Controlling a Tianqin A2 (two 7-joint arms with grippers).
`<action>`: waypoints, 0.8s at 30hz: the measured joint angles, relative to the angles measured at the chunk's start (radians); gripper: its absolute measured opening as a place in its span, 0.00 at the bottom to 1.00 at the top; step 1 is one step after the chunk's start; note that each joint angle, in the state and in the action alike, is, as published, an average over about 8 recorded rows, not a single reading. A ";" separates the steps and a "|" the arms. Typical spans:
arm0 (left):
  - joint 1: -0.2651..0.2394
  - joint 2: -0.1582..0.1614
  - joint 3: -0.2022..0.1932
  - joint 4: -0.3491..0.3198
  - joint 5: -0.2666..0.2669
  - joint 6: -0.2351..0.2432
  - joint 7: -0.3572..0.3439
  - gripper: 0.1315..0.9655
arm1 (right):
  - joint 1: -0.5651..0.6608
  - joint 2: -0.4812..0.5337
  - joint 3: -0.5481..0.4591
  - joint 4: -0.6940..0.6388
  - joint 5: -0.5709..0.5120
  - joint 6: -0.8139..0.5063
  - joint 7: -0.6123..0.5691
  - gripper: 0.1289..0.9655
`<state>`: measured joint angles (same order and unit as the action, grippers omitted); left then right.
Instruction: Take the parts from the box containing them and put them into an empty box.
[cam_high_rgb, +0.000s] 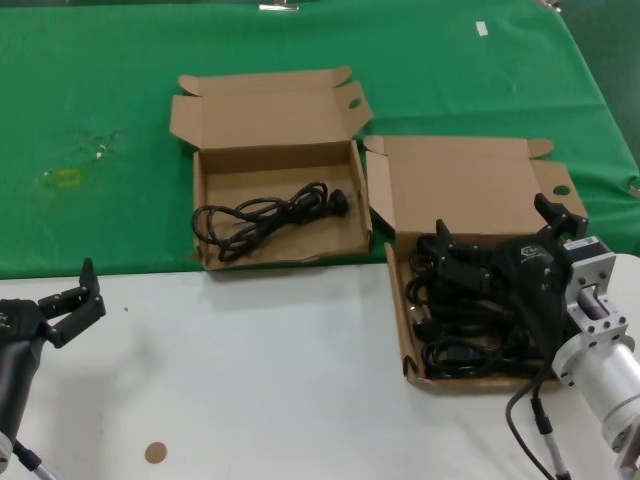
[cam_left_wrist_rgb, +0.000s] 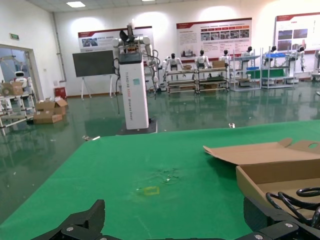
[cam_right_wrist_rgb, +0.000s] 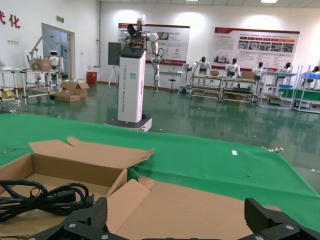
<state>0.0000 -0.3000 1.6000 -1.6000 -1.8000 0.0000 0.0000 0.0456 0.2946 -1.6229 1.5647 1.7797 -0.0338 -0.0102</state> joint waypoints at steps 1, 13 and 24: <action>0.000 0.000 0.000 0.000 0.000 0.000 0.000 1.00 | 0.000 0.000 0.000 0.000 0.000 0.000 0.000 1.00; 0.000 0.000 0.000 0.000 0.000 0.000 0.000 1.00 | 0.000 0.000 0.000 0.000 0.000 0.000 0.000 1.00; 0.000 0.000 0.000 0.000 0.000 0.000 0.000 1.00 | 0.000 0.000 0.000 0.000 0.000 0.000 0.000 1.00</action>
<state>0.0000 -0.3000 1.6000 -1.6000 -1.8000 0.0000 -0.0001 0.0456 0.2946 -1.6229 1.5647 1.7797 -0.0338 -0.0102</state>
